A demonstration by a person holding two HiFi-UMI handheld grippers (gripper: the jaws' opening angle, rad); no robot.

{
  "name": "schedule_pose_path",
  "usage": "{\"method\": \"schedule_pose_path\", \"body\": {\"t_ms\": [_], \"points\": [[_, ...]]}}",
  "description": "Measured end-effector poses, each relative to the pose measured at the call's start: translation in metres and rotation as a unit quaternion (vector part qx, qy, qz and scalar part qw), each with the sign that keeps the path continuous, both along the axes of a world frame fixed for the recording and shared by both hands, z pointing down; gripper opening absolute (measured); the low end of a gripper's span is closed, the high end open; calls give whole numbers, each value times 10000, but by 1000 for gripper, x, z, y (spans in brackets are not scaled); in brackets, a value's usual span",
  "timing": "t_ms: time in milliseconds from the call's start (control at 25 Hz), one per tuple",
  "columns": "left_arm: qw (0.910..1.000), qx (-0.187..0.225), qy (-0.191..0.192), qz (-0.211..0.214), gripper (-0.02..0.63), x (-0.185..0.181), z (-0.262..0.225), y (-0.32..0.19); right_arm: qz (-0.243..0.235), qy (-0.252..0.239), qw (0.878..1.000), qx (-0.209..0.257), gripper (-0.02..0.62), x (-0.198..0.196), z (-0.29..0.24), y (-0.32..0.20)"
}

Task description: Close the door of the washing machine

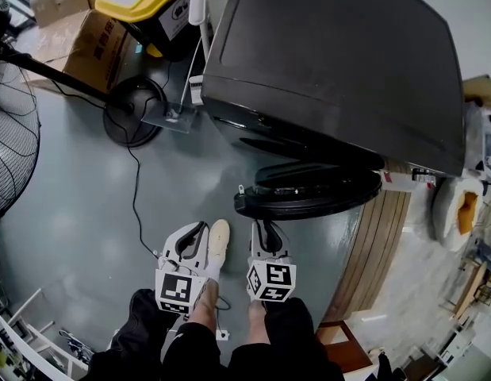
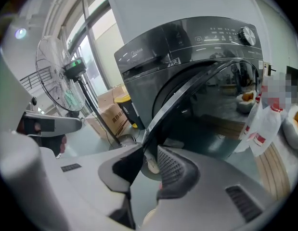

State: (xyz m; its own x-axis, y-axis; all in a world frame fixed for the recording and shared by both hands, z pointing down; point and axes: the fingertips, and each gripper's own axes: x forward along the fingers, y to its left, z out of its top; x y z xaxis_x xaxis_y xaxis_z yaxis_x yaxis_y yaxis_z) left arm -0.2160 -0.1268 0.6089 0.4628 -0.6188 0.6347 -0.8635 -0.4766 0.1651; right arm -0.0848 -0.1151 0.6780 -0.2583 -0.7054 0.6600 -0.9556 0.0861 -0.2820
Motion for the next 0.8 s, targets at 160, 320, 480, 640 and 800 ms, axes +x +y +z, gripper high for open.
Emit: {"method": "schedule_pose_path", "body": {"t_ms": [160, 320, 480, 640, 800], "points": [[10000, 4, 21, 40, 32, -8, 2, -12, -3, 93, 9999, 53, 106, -6, 1, -17], [10000, 23, 34, 72, 32, -15, 3, -26, 108, 235, 9996, 89, 74, -6, 2, -34], [10000, 23, 41, 63, 32, -25, 4, -38, 150, 275, 9994, 123, 68, -10, 1, -50], [10000, 25, 58, 24, 32, -33, 6, -52, 151, 349, 9992, 158, 66, -13, 3, -67], [9999, 27, 106, -24, 32, -37, 7, -65, 207, 396, 9988, 198, 64, -13, 2, -83]]}}
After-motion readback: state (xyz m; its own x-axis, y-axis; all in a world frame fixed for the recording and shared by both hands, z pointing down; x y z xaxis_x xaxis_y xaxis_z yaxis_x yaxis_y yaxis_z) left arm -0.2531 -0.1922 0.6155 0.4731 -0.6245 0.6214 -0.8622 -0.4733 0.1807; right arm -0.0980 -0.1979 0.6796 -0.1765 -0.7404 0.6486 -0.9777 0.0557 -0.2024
